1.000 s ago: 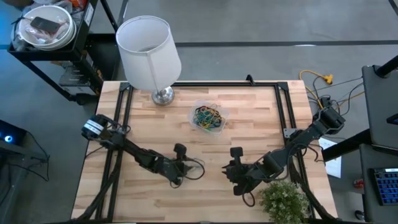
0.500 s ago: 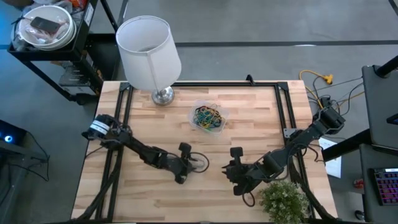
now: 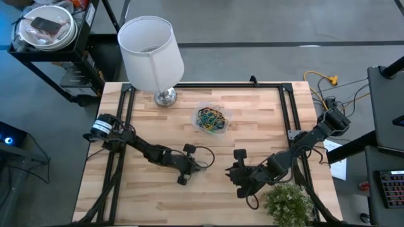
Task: Pick and place rubber bands into bin
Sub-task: Put the blue rubber bands into the bin, then return to Home Position
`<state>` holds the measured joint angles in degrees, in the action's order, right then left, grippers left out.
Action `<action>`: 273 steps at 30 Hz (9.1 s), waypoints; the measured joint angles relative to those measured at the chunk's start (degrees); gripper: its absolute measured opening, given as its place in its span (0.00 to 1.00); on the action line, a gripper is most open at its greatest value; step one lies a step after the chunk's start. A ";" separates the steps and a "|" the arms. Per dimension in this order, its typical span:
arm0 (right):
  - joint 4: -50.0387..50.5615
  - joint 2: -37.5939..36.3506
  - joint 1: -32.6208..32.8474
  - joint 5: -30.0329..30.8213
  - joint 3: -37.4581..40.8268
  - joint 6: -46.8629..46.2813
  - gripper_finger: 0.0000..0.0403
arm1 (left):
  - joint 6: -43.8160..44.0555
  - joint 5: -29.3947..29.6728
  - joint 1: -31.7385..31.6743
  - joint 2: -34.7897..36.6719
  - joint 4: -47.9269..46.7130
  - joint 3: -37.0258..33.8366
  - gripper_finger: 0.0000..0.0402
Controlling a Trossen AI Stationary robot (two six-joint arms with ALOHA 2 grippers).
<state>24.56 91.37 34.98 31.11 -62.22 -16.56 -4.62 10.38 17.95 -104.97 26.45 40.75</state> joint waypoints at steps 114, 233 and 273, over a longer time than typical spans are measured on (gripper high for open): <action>0.39 0.00 0.03 -0.02 0.42 -0.44 0.17 | -6.25 -0.29 -31.10 11.37 -5.63 13.22 0.21; -47.72 -74.83 -26.39 -32.82 61.70 18.37 0.17 | -2.45 -16.27 -21.92 103.03 -11.93 -40.30 0.35; -38.02 -88.02 -38.51 -41.87 61.68 14.77 0.17 | -3.28 -16.18 -21.96 103.30 -12.47 -40.46 0.35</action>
<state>-13.46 3.35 -3.53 -10.76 -0.54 -1.78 -7.90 -5.80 -4.01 -1.67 13.98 0.30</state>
